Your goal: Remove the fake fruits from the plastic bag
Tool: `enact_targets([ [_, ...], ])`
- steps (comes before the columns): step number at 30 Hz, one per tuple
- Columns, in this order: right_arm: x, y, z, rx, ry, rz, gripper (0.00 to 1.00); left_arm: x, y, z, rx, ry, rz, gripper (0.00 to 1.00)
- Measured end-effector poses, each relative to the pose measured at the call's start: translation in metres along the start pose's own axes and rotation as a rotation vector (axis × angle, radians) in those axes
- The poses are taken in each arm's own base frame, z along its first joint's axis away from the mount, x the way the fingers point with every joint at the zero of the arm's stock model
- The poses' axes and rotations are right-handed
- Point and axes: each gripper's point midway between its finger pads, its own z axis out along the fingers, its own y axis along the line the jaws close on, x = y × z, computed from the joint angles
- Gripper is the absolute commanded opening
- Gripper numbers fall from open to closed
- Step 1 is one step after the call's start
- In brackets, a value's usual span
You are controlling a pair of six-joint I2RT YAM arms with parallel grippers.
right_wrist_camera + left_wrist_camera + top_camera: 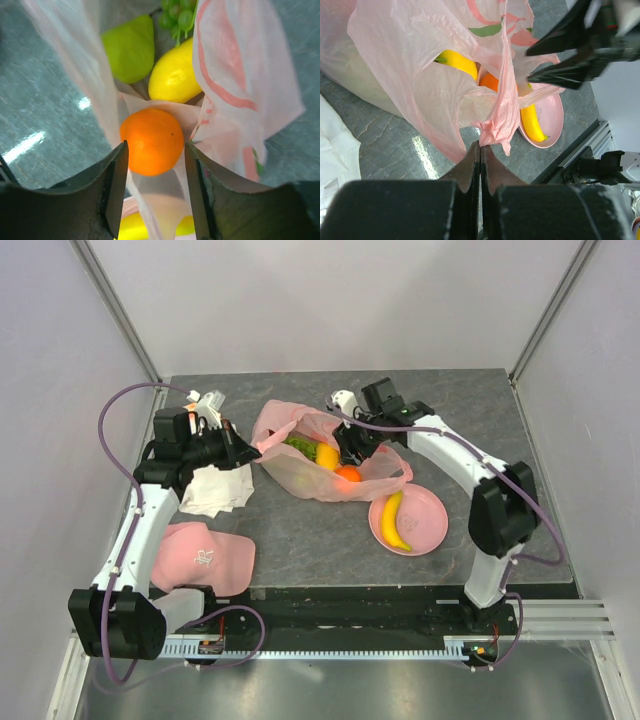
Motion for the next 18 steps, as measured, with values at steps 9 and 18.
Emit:
enact_targets([
  [9,0.051,-0.018,0.052,0.032,0.165,0.11,0.7,0.0,0.0,0.0,0.0,-0.002,0.001,0.02],
  [18,0.054,-0.003,0.056,0.029,0.184,0.133,0.81,0.007,0.004,0.002,-0.004,0.011,-0.009,0.02],
])
